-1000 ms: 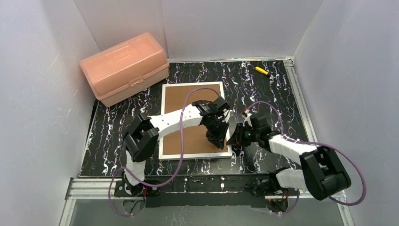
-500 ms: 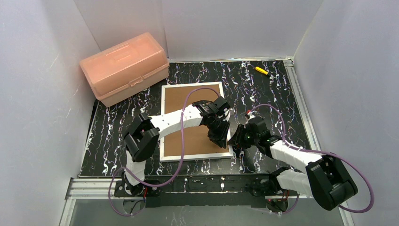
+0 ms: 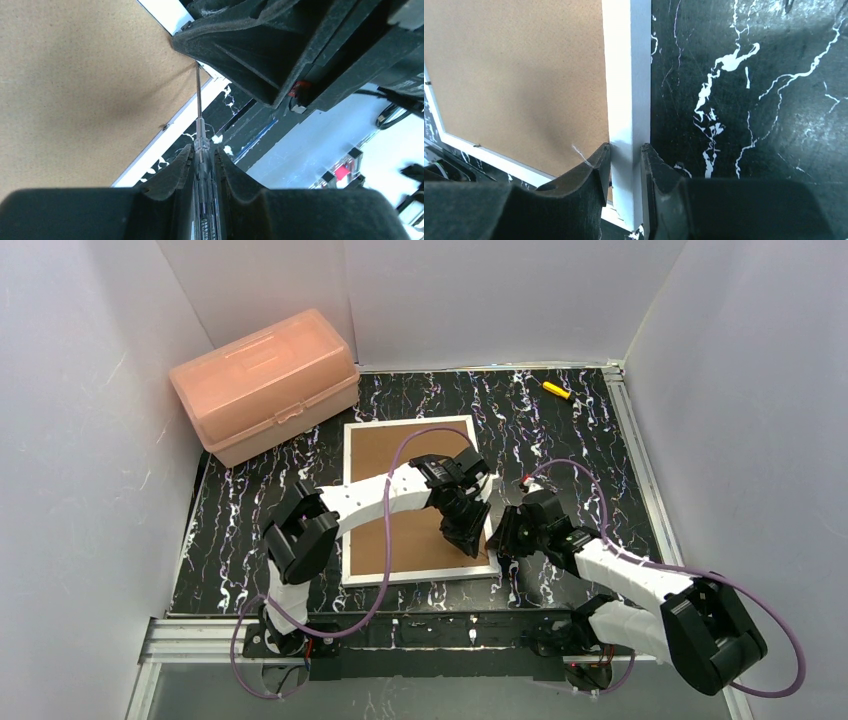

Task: Take the photo out of the frame
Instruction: Release the photo frame item from the photo frame.

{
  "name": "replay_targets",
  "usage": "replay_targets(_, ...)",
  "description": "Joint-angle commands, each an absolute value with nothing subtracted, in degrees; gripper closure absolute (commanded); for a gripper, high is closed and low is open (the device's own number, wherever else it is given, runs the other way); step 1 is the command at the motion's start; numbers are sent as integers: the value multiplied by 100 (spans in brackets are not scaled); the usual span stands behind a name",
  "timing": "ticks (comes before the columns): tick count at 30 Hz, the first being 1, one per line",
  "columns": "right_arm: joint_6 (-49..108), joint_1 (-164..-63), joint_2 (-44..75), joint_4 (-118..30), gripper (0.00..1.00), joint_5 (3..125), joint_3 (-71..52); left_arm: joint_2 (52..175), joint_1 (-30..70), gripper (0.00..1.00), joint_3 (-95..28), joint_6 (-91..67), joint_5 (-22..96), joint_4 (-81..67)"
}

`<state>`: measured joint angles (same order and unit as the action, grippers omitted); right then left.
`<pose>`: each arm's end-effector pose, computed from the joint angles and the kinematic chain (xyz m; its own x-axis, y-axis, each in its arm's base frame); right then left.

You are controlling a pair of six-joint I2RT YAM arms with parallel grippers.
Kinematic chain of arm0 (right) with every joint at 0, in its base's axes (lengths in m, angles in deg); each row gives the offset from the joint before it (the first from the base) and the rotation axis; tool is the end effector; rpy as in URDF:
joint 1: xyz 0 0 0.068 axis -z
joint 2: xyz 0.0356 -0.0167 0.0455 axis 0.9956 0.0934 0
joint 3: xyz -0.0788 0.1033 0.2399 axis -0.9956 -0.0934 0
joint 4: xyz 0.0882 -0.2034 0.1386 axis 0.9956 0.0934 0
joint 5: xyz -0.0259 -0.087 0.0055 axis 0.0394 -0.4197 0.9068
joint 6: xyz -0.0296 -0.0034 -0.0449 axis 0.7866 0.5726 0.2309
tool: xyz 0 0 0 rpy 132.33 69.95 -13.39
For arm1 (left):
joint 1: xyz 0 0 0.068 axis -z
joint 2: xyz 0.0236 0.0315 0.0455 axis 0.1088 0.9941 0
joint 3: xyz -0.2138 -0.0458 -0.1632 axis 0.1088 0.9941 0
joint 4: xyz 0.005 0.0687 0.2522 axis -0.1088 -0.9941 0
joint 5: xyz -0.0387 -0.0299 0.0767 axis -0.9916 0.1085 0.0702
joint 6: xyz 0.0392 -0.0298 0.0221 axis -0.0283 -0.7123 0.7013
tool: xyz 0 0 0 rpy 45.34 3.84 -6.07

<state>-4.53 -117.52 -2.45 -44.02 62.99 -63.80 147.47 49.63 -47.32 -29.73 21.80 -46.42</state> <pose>0.1686 0.1136 0.1564 -0.8242 0.2420 -0.5120 -0.0892 0.8374 0.5393 0.2172 -0.3460 0.2278 -0.8530 0.4545 -0.2564 0.5160 0.6614 -0.5443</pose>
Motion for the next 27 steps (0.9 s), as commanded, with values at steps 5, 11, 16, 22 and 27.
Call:
replay_targets(5, 222, -11725, -272, -3612, 53, 6367, -5443, 13375, 4706, 100, -3985, -1767, 1677, -4943)
replay_targets(11, 409, -11524, 370, -3672, 48, 6742, -5150, 12459, 3949, 100, -3330, -1526, 1573, -5059)
replay_targets(16, 515, -11506, 744, -3430, 30, 6598, -4919, 12043, 3501, 100, -3161, -1371, 1498, -5099)
replay_targets(22, 557, -11510, 705, -3498, 37, 6951, -4935, 11902, 3045, 100, -3148, -1298, 1298, -5015)
replay_targets(27, 228, -11647, 663, -4094, 45, 7713, -5232, 12064, 2676, 100, -3235, -1429, 1135, -4643)
